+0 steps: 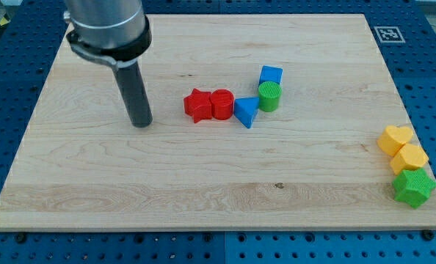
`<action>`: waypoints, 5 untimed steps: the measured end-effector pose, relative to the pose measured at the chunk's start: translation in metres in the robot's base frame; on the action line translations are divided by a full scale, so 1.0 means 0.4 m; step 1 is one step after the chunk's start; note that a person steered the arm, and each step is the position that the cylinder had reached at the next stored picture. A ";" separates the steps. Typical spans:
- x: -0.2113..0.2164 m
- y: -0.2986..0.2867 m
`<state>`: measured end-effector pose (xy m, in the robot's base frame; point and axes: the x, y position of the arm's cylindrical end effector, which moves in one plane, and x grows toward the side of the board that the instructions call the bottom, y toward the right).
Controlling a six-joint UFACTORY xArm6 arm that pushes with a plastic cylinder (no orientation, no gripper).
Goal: Place the arm towards the top left side of the red star
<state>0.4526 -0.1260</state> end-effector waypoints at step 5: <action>-0.248 -0.026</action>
<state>0.3535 -0.1365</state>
